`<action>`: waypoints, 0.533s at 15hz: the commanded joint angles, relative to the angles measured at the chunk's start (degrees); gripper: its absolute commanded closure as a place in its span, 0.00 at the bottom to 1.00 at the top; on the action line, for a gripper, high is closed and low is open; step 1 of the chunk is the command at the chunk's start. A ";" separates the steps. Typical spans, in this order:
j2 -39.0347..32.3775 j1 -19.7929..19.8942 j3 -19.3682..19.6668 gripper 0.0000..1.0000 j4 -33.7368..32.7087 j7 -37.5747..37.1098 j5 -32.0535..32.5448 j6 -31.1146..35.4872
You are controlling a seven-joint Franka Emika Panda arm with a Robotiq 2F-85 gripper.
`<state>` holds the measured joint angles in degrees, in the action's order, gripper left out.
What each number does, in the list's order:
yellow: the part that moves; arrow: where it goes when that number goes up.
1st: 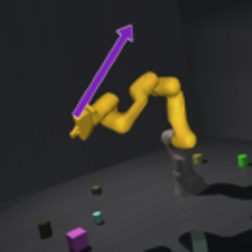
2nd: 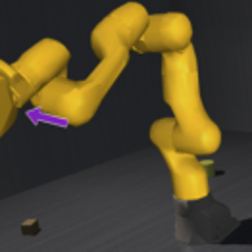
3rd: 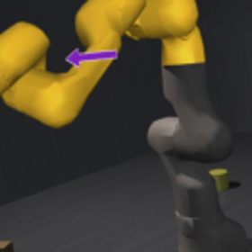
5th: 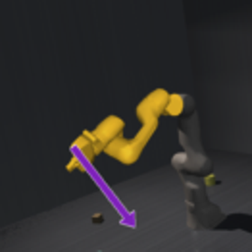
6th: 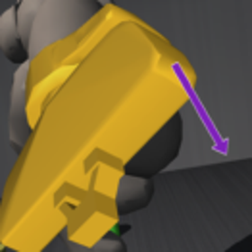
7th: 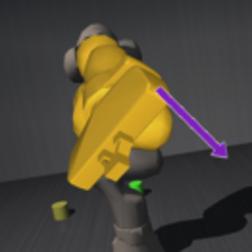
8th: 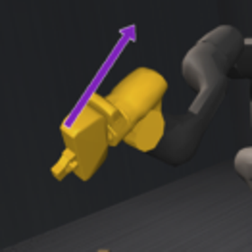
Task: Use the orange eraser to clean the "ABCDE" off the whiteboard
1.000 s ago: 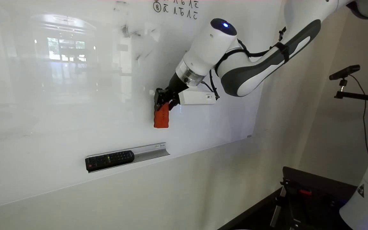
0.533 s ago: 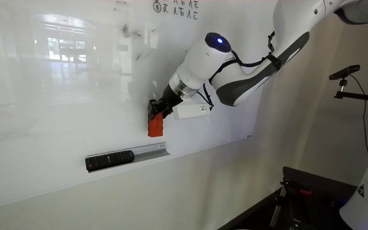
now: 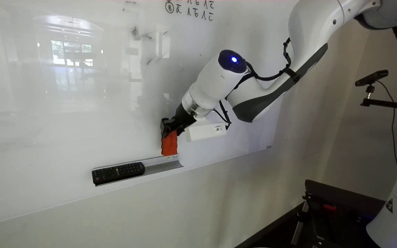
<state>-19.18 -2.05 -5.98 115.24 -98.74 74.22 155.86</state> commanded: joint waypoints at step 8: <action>-5.71 -0.86 0.29 0.72 -3.36 -5.80 1.29 -2.65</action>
<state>-23.54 -2.23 -5.98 113.71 -102.95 75.31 154.88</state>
